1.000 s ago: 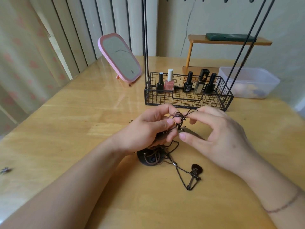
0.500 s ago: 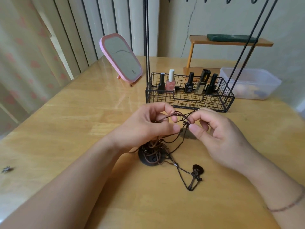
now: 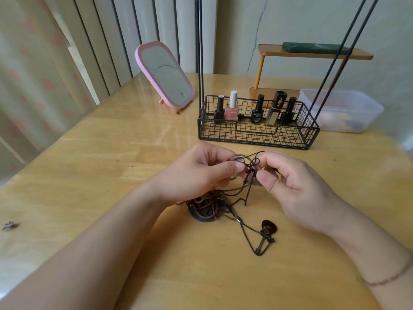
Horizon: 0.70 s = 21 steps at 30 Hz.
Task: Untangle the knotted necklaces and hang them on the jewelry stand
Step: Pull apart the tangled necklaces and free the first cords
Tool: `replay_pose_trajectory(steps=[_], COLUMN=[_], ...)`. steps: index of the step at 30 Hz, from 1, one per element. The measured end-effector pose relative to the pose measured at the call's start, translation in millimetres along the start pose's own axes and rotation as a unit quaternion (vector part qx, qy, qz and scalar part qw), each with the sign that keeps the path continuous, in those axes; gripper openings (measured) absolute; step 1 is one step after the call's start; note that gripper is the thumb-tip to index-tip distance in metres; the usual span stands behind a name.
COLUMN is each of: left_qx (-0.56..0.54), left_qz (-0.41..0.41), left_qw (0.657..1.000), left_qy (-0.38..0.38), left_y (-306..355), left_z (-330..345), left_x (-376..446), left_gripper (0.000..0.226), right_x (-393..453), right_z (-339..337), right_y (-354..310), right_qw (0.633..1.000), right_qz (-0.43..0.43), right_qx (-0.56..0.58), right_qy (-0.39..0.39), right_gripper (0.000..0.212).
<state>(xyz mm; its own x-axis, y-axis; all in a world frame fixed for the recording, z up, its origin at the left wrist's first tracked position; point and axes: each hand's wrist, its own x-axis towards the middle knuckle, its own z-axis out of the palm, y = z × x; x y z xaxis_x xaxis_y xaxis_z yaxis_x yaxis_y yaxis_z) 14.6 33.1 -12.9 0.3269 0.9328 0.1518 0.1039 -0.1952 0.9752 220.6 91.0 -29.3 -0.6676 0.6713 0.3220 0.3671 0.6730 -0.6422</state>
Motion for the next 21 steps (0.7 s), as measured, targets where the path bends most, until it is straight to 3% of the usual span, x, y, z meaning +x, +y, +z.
replay_pose_trajectory(steps=[10,14,21], left_qx=[0.015,0.021,0.019], left_qz=[-0.023,-0.042,-0.052], left_qw=[0.999,0.999,0.998], left_qy=[-0.023,-0.023,-0.022], left_y=[-2.9,-3.8,-3.6], left_z=[-0.8,-1.1,-0.9], left_x=[0.6,1.2,2.0], left_gripper=[0.024,0.026,0.027], right_x=[-0.6,-0.9,-0.2], right_z=[0.3,-2.3,-2.8], right_y=[-5.3,-5.3,-5.9], right_qw=[0.999,1.0,0.999], right_qz=[-0.005,-0.003,0.016], right_qx=[0.002,0.013,0.027], right_qy=[-0.035,-0.014,-0.002], right_gripper=[0.028,0.025,0.05])
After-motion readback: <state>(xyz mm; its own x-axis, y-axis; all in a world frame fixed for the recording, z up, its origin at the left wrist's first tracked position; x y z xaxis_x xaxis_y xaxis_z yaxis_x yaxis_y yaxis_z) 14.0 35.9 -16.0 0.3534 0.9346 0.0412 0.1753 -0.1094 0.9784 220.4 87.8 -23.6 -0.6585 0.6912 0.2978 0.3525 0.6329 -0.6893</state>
